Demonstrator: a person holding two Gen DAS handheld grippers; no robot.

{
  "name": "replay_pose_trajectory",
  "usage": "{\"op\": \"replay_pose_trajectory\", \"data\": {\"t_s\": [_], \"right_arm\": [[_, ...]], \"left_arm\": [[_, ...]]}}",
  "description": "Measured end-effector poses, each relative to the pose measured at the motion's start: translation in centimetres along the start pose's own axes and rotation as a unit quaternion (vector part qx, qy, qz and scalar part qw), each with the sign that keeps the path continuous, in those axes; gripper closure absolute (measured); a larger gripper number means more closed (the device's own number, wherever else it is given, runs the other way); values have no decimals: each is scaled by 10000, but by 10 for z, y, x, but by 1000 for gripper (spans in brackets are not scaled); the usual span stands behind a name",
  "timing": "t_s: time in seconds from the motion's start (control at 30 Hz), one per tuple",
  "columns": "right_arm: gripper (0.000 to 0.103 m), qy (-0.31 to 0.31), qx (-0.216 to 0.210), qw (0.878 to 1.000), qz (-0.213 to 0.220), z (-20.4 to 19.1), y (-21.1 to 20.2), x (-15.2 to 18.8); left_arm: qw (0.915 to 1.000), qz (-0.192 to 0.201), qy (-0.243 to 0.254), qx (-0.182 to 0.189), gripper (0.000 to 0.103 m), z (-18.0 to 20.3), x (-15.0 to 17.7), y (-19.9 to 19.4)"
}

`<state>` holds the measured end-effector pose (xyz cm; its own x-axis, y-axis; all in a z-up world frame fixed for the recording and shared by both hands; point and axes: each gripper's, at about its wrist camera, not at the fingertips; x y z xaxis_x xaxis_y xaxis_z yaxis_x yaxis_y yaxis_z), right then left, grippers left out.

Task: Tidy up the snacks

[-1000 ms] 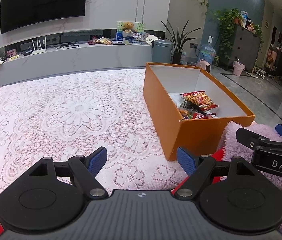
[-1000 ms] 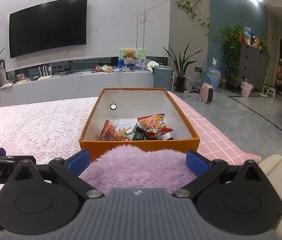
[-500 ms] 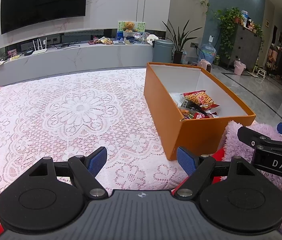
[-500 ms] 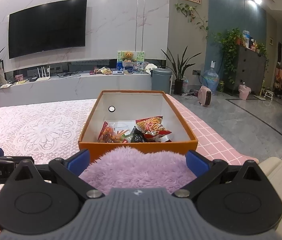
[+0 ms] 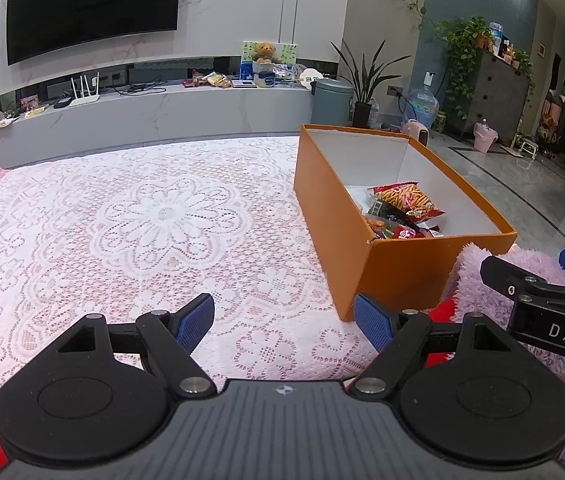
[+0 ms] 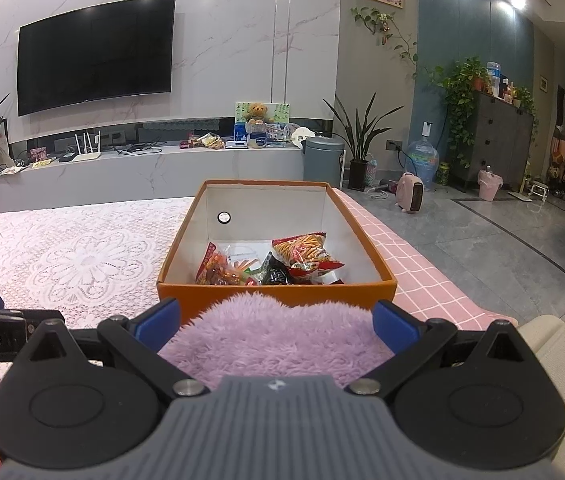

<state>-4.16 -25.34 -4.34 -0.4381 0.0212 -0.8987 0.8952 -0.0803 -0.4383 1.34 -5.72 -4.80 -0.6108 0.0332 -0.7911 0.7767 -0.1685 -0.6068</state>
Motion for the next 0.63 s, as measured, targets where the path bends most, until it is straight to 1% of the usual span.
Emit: {"op": "replay_pose_trajectory", "data": {"t_s": [0.63], "right_arm": [[3, -8, 1, 10000, -2, 0, 0, 0]], "left_arm": [[10000, 8, 0, 76, 10, -2, 0, -3]]}}
Point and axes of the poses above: each gripper's, at about its wrist camera, not at the fingertips, and y roughly the way its jaws point, z to its right, x to its underside, and after that the axes turned 1 degree about z, right-handed
